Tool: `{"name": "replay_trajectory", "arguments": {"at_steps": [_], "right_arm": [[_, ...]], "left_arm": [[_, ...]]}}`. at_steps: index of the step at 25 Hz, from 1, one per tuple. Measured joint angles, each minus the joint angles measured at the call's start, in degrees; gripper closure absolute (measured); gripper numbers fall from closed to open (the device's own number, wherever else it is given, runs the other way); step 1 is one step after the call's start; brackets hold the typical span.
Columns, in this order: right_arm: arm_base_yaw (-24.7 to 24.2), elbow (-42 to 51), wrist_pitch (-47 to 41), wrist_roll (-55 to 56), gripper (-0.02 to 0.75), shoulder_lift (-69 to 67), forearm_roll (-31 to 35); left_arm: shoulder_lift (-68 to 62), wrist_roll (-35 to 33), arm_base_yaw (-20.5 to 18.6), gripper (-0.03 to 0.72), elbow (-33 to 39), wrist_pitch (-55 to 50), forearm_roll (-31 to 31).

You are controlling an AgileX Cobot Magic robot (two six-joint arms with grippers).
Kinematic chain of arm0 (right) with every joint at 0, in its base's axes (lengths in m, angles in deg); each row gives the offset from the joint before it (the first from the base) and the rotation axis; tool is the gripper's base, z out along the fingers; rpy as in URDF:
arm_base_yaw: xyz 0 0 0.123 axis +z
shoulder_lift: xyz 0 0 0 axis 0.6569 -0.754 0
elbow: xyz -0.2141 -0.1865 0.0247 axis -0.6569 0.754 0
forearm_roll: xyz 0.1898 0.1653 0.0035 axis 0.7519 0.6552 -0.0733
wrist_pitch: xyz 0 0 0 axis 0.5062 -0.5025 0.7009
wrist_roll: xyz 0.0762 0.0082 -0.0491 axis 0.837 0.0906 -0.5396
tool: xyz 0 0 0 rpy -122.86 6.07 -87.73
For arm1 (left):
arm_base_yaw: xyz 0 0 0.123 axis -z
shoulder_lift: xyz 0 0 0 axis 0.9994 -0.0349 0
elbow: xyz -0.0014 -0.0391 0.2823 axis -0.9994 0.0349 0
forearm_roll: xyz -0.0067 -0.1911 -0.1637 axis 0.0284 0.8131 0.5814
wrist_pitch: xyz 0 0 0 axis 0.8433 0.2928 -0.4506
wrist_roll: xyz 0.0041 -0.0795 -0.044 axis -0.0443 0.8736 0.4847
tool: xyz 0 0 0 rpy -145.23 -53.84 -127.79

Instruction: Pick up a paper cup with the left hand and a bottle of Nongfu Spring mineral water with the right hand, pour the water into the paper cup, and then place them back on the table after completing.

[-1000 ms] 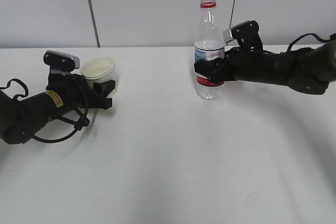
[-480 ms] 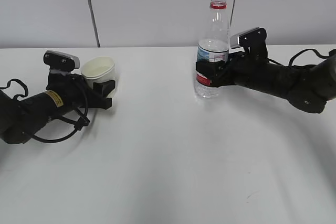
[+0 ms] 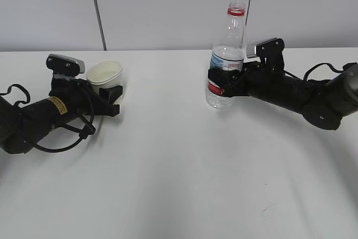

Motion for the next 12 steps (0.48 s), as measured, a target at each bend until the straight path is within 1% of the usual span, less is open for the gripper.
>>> {"name": "replay_trajectory", "arguments": {"at_steps": [12], "right_arm": [[0.0,0.0,0.0,-0.1,0.29,0.0,0.0]], "left_arm": [[0.0,0.0,0.0,0.316,0.0,-0.1,0.1]]}}
